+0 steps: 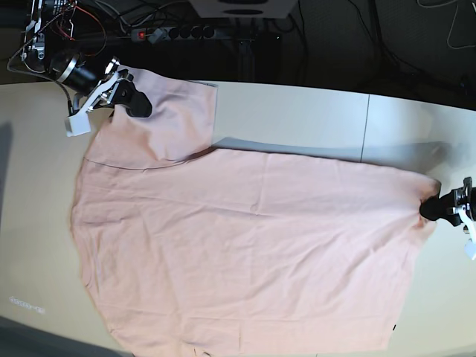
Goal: Fold the T-shirt properly
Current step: 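Lift the grasped edges and fold them across the shirt body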
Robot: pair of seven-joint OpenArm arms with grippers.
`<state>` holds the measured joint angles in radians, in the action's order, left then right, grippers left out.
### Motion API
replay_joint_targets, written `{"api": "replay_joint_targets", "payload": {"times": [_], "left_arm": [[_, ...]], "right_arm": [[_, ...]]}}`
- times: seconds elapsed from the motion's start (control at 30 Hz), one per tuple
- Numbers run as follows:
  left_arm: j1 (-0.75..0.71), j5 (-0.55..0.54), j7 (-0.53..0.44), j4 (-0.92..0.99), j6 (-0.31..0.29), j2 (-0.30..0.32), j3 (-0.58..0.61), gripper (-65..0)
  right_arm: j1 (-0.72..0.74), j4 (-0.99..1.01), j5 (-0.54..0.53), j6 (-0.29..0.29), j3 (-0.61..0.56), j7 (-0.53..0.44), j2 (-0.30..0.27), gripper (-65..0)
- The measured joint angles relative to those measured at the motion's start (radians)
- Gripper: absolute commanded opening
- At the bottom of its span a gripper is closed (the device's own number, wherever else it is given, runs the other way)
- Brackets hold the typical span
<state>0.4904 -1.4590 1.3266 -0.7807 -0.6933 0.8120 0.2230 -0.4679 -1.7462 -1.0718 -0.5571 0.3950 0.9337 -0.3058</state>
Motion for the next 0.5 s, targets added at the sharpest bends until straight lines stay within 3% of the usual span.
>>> {"api": "replay_joint_targets", "payload": {"times": [0.13,0.5], "left_arm": [[0.05,-0.002,0.014,-0.026,0.0,-0.003,0.0,-65.0],[0.129,0.0,0.038,-0.025,-0.001,-0.002,0.0,-65.0]], "right_arm": [[0.021,-0.055,0.016,0.0,0.0,0.012,-0.059,-65.0],[0.283,-0.036,0.027,0.0,-0.005,0.014,-0.218,-65.0]]}}
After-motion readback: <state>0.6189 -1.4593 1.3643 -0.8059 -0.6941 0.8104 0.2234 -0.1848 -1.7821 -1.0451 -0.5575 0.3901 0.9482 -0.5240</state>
